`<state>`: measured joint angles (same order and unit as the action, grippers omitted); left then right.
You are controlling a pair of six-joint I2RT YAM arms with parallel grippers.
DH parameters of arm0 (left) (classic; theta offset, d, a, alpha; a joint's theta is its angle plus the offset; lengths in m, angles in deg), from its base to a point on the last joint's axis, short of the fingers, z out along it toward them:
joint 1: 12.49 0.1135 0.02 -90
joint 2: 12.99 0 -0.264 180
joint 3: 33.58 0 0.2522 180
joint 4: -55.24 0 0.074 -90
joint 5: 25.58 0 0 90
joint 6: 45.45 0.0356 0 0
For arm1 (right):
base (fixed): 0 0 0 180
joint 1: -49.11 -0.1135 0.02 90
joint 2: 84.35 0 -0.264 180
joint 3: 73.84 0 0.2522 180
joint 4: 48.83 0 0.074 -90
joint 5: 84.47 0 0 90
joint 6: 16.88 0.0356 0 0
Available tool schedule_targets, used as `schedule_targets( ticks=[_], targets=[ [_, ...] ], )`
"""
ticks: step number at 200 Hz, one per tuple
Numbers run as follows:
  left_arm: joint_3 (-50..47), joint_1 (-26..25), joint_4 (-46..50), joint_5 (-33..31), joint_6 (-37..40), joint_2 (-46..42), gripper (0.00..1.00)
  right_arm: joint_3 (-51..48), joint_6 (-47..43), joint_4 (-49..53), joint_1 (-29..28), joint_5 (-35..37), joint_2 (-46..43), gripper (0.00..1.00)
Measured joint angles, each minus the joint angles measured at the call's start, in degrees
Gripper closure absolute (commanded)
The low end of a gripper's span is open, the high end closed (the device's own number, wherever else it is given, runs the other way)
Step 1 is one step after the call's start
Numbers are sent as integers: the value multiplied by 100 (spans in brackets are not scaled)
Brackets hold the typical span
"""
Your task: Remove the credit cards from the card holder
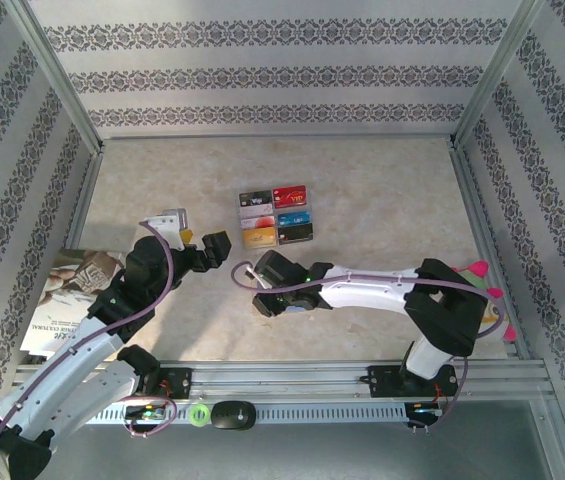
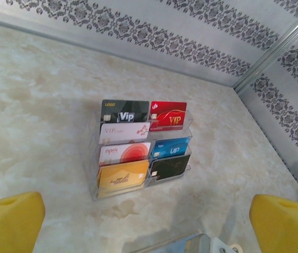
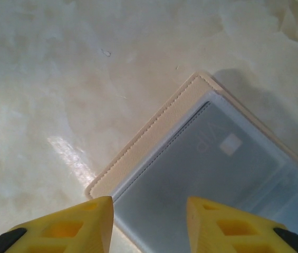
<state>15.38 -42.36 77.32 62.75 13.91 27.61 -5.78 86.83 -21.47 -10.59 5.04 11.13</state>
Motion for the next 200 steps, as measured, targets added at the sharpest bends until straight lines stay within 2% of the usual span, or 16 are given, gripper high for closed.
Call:
schedule_targets(
  ticks=[52, 73, 91, 109, 122, 138, 160, 183, 200],
  targets=[
    [-173, 63, 219, 199, -74, -42, 0, 271, -212, 457, -94, 481, 509, 54],
    [-173, 74, 260, 269, -76, -42, 1, 376, -221, 522, -94, 520, 586, 57],
    [-170, 74, 299, 339, -76, -42, 2, 409, -219, 525, -94, 522, 625, 65],
    [-170, 74, 319, 433, -92, -42, 3, 402, -188, 479, -83, 511, 625, 81],
    [-173, 74, 332, 490, -98, -42, 5, 345, -162, 358, -39, 472, 612, 89],
    [-181, 74, 334, 568, -127, -42, 9, 219, -155, 199, 59, 382, 529, 100],
    [-293, 74, 315, 680, -251, 4, 18, -2, -85, -87, 184, 197, 393, 100],
    [-619, 74, 214, 807, -498, 245, 36, -286, 15, -437, 313, -42, 225, 100],
    [-901, 57, 144, 872, -728, 494, 43, -551, 144, -752, 407, -205, 63, 100]
  ],
)
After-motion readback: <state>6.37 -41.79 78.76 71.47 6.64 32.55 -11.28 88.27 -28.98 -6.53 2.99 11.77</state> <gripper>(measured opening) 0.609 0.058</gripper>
